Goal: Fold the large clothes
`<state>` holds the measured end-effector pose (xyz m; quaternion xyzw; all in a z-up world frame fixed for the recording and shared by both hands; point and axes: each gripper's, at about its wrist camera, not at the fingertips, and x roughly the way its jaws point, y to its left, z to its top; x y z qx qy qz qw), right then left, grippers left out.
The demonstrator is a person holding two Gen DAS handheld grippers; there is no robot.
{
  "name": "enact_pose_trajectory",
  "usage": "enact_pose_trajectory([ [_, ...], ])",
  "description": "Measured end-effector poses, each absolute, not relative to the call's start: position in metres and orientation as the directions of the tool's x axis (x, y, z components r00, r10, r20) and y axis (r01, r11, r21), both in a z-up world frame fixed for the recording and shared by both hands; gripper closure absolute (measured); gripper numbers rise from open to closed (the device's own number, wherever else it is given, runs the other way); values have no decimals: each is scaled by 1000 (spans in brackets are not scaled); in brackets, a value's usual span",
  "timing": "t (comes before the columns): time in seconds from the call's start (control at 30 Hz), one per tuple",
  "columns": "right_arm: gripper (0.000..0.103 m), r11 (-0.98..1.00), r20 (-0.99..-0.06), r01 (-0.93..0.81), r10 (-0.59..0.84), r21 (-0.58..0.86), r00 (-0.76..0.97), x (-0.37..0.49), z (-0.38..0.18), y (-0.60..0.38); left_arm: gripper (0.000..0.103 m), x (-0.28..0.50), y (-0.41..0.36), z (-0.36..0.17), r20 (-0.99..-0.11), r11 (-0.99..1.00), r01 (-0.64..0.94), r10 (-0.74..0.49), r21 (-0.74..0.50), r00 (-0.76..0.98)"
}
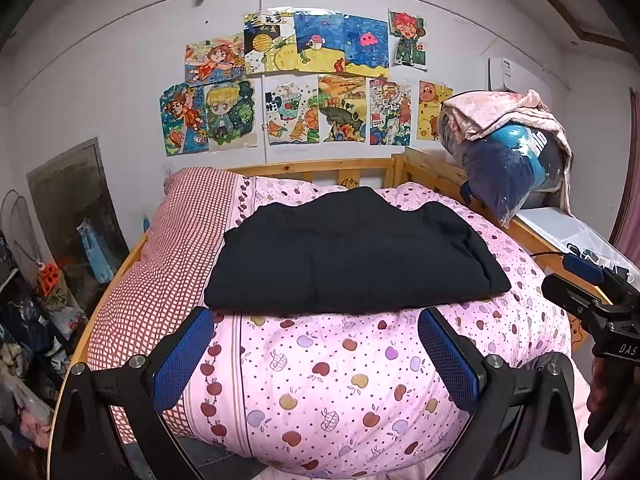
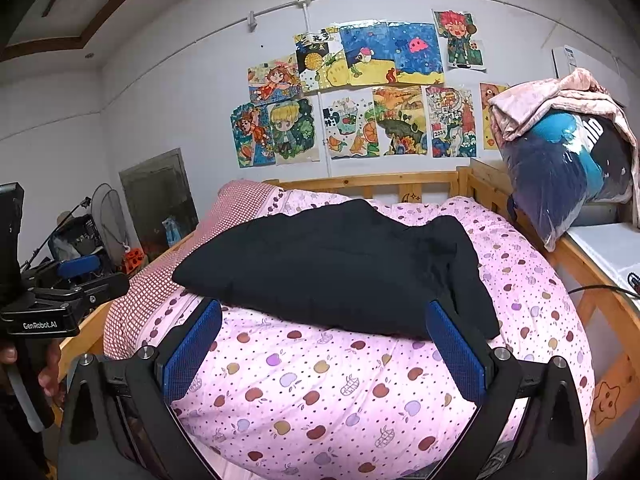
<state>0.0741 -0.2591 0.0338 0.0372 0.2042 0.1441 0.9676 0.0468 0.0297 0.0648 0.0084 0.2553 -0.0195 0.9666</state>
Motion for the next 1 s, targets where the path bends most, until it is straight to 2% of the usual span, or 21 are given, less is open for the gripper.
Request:
enact_pose_trajectory([
  [0.4,2,964,-376,-242,267,114,887,66,14,-251,0,37,33,46,-486,999,15,4,34,874],
  [0.8,2,978,-319,-200,207,53,925,59,-5,-243,0,37,39,19,-459,1000,-8,9,4,889],
  [1.0,2,978,-311,-194,207,74,927,58,-19,-243,0,40,39,9,-451,1000,-26,22,-1,892],
])
